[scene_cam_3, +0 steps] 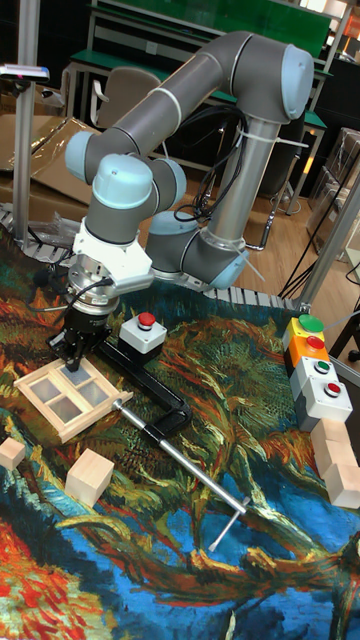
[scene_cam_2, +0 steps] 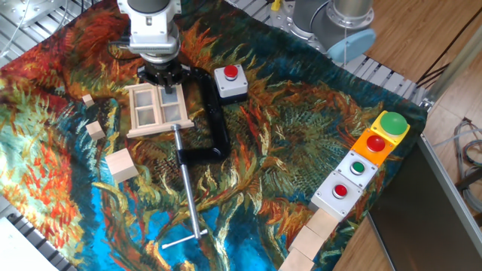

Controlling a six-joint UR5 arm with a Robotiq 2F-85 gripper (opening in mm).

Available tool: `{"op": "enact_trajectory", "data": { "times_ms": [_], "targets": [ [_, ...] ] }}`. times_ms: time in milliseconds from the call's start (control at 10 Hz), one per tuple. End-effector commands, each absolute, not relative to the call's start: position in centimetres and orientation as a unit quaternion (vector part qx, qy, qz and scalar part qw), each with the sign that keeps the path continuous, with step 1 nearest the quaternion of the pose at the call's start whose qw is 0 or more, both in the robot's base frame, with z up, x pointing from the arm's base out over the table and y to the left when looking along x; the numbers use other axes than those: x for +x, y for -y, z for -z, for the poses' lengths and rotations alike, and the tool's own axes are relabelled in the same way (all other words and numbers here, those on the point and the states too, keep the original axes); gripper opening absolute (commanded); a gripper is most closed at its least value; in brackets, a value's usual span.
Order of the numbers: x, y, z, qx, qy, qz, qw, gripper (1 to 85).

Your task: Close a sliding window

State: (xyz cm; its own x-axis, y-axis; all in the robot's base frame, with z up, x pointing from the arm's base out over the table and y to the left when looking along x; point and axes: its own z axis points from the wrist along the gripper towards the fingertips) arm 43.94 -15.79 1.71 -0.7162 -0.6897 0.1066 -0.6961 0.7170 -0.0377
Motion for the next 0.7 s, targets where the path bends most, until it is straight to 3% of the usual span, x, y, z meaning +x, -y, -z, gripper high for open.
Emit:
{"op": "enact_trajectory", "data": {
  "times_ms": [0,600],
  "targets": [
    [43.4,16.3,-2.0,0.372,0.927,-0.037,0.045,1.3],
    [44.5,12.9,-4.4,0.353,0.934,-0.036,0.045,1.3]
  ]
}}
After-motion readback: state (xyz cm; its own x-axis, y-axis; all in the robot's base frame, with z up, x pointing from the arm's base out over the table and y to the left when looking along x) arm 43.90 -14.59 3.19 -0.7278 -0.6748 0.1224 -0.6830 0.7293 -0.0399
